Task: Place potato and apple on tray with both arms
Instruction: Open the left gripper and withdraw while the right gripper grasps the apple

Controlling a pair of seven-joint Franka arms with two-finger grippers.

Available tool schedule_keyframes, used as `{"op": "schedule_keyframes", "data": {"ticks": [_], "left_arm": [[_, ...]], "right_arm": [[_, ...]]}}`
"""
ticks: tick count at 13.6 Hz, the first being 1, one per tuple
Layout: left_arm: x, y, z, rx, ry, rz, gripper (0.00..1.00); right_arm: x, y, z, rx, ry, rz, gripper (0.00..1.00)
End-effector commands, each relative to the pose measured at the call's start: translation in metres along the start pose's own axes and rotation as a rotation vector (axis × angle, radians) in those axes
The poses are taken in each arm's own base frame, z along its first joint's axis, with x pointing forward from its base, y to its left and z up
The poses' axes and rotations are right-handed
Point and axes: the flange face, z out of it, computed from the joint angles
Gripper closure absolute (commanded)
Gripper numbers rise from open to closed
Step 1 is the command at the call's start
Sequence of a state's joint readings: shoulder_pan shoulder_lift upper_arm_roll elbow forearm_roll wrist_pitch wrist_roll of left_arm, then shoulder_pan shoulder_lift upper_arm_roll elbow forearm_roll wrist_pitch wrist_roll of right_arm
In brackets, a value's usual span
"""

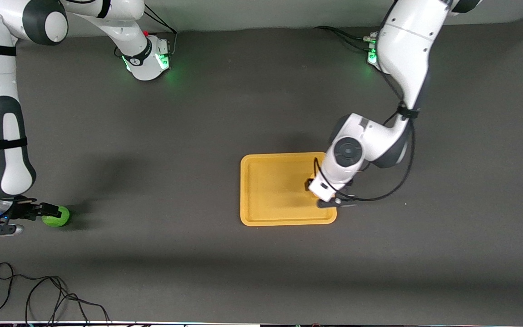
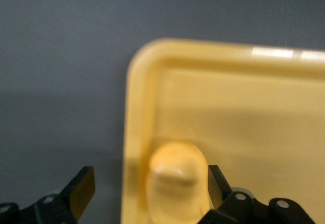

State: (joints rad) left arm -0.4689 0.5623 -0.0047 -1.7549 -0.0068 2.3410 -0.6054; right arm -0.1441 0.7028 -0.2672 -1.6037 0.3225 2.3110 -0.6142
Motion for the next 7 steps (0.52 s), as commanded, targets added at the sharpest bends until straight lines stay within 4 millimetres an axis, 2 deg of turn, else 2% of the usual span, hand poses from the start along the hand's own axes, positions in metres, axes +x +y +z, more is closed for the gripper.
{"op": "schedule_keyframes", "data": {"ticks": [1,4,6,7], "left_arm": [[0.019,-0.053,-0.086,0.009,0.007,-0.027,0.01],[0.035,-0.127,-0.154,0.010,0.019,0.018,0.00],[0.032,-0.176,-0.190,0.013,0.021,0.046,0.00],[0.024,-0.194,-0.200,0.019,0.008,0.065,0.01]], "right_arm": [[0.000,0.008,0.017,0.011,0.030,-0.022,0.00],[-0.004,0.011,0.030,0.018,0.022,-0.010,0.00],[-0.005,0.012,0.036,0.018,0.016,-0.010,0.00],[-0.005,0.012,0.036,0.017,0.018,-0.011,0.00]]}}
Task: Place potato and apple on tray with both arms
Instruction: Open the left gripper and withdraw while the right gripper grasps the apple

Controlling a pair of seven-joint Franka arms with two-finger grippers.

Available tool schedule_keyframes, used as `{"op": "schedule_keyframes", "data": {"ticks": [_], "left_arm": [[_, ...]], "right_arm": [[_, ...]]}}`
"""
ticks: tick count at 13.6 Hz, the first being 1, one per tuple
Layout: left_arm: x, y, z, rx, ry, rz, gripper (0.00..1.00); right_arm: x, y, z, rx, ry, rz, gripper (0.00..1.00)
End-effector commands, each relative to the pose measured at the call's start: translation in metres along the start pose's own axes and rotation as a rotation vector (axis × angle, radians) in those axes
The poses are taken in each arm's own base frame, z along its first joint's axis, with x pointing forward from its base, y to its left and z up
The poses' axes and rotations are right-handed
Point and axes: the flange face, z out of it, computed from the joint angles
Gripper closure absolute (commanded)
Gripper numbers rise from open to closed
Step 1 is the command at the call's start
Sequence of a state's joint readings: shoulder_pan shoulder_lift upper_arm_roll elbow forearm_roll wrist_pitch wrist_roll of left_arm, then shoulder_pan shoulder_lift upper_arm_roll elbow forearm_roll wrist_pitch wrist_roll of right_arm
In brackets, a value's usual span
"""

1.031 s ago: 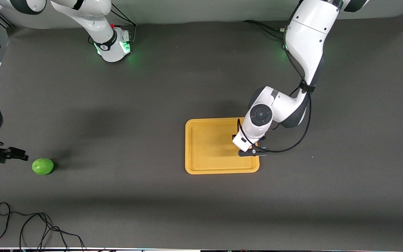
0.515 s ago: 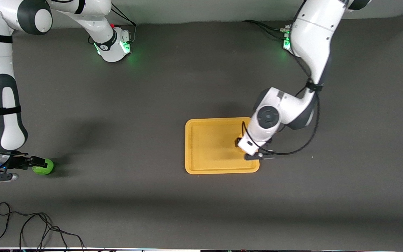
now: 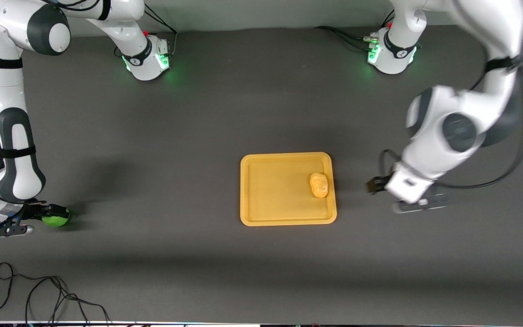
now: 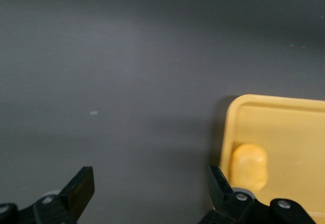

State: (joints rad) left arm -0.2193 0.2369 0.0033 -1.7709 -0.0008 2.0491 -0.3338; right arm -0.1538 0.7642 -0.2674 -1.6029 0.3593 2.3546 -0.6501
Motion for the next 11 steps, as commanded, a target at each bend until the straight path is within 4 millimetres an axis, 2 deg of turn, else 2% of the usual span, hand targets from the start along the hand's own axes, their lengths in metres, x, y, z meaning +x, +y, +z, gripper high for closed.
{"op": "schedule_keyframes", "data": {"ticks": [1,2,3,4,6,7,8,9,11], "left_arm": [[-0.033,-0.052,-0.022,0.014,-0.022,0.074,0.06],[-0.042,-0.077,-0.025,0.016,-0.023,0.063,0.04],[-0.049,-0.086,-0.035,0.014,-0.024,0.051,0.02],[-0.051,-0.089,-0.041,0.010,-0.031,0.041,0.01],[-0.050,-0.093,-0.050,0.013,-0.044,0.022,0.01],[-0.047,-0.095,-0.052,0.010,-0.038,0.017,0.01],[-0.040,-0.108,-0.059,0.005,-0.025,-0.004,0.01],[-0.033,-0.111,-0.069,0.000,-0.003,-0.006,0.01],[-0.027,-0.114,-0.081,-0.004,0.023,0.007,0.01]], "right_arm": [[0.005,0.002,-0.002,0.009,0.028,-0.018,0.14],[0.006,0.002,-0.003,0.006,0.031,-0.034,0.32],[0.008,0.002,-0.006,0.002,0.037,-0.041,0.46],[0.013,0.002,-0.014,-0.006,0.048,-0.050,0.53],[0.026,-0.008,-0.035,-0.010,0.070,-0.070,0.54],[0.029,-0.014,-0.062,0.004,0.077,-0.076,0.54],[0.031,-0.021,-0.089,0.009,0.062,-0.097,0.54],[0.031,-0.022,-0.127,-0.022,0.053,-0.127,0.54],[0.023,-0.030,-0.190,-0.052,0.022,-0.123,0.54]]}}
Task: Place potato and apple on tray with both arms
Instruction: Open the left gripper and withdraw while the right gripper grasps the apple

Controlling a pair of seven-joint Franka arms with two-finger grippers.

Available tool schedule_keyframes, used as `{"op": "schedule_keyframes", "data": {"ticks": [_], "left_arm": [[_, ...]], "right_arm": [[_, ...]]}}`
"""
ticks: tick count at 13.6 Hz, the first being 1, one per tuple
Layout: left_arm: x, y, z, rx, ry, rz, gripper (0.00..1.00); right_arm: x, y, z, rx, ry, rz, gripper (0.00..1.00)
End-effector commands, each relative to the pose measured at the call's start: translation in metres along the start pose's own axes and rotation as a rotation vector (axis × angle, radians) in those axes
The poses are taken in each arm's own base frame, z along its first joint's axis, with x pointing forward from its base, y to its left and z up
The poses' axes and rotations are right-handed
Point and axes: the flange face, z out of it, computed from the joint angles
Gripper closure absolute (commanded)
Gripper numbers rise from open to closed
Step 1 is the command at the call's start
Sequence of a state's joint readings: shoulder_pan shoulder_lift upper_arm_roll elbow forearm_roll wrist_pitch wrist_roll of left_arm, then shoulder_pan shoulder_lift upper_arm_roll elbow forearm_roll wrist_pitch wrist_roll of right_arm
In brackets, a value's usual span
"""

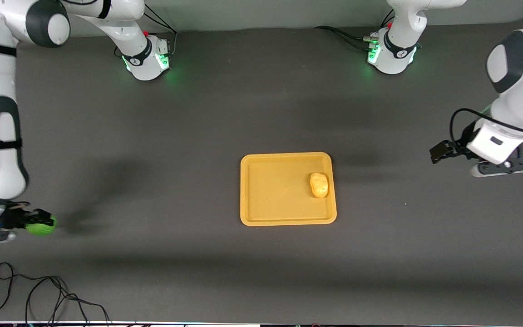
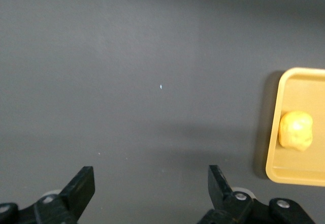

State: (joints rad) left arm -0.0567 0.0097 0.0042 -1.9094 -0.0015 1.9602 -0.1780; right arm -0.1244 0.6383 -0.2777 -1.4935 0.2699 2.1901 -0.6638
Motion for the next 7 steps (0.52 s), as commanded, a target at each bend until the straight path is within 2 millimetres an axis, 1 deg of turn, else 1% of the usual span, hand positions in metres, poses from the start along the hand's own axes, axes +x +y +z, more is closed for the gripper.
{"op": "schedule_keyframes", "data": {"ticks": [1,2,3,4,5,6,7], "left_arm": [[0.009,-0.012,-0.021,-0.009,0.030,0.030,0.01],[0.009,-0.019,-0.020,-0.006,0.015,0.047,0.01],[0.006,-0.019,-0.021,-0.002,-0.020,0.061,0.01],[0.006,-0.019,-0.027,0.005,-0.036,0.063,0.01],[0.010,-0.017,-0.037,0.004,-0.026,0.066,0.01],[0.011,-0.018,-0.043,0.013,-0.026,0.074,0.01],[0.011,-0.019,-0.047,0.018,-0.033,0.095,0.00]], "right_arm": [[-0.013,-0.011,-0.106,-0.036,-0.046,0.007,0.54],[-0.016,-0.018,-0.137,-0.044,-0.080,0.026,0.54],[-0.017,-0.027,-0.166,-0.050,-0.099,0.037,0.54],[-0.014,-0.047,-0.189,-0.052,-0.124,0.041,0.54],[-0.009,-0.071,-0.206,-0.065,-0.144,0.057,0.54],[-0.003,-0.100,-0.217,-0.067,-0.157,0.084,0.54],[0.005,-0.137,-0.224,-0.063,-0.165,0.109,0.54]]}}
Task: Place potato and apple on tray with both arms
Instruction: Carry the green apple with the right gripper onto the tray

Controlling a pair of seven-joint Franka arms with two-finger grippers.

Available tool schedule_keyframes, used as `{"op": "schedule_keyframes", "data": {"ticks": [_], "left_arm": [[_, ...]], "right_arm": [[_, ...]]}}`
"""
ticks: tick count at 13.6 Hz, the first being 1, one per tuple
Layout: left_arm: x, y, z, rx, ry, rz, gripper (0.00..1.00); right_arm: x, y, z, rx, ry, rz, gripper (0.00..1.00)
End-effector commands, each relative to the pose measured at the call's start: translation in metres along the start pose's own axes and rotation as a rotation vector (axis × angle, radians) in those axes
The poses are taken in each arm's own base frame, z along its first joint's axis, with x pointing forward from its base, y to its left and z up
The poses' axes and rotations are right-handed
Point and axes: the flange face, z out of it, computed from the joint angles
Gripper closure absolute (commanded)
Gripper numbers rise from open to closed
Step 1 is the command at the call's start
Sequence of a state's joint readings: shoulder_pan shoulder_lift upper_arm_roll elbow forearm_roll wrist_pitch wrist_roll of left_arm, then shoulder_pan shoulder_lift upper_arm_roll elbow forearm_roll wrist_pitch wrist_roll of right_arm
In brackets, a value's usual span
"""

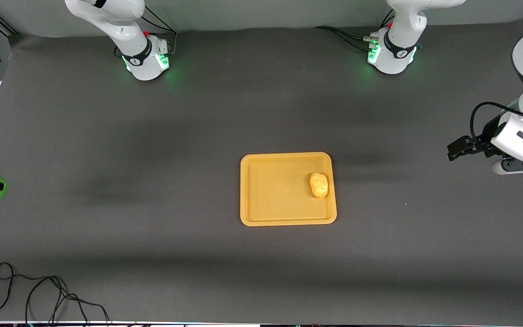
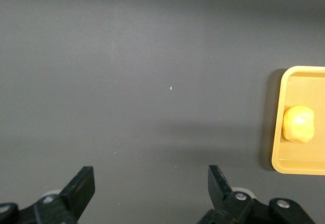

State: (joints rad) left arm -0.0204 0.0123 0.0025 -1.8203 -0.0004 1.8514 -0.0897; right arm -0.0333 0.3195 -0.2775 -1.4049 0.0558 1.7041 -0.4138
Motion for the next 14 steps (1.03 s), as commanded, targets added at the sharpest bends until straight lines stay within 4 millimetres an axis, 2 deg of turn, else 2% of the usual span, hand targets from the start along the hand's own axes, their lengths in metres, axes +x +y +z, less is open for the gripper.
{"op": "schedule_keyframes", "data": {"ticks": [1,3,5,6,8,11,14], "left_arm": [[0.005,0.000,-0.021,0.013,-0.009,0.044,0.00],[0.002,0.004,-0.025,-0.023,-0.033,0.026,0.00],[0.002,0.014,-0.030,-0.030,-0.025,0.037,0.00],[0.004,0.013,-0.037,-0.031,-0.009,0.036,0.00],[0.007,0.009,-0.044,-0.032,0.000,0.045,0.00],[0.007,0.008,-0.043,-0.009,-0.001,0.081,0.00],[0.009,0.010,-0.041,-0.008,-0.002,0.095,0.00]], "right_arm": [[0.016,-0.100,-0.017,-0.030,-0.044,0.066,0.54],[0.030,-0.187,-0.018,-0.029,-0.035,0.105,0.54],[0.039,-0.292,-0.021,-0.042,-0.012,0.132,0.54],[0.044,-0.337,-0.014,-0.052,-0.008,0.167,0.54],[0.044,-0.447,-0.001,-0.064,0.015,0.156,0.54],[0.038,-0.557,0.013,0.083,-0.002,0.222,0.54],[0.007,-0.668,0.040,0.129,0.021,0.225,0.54]]}}
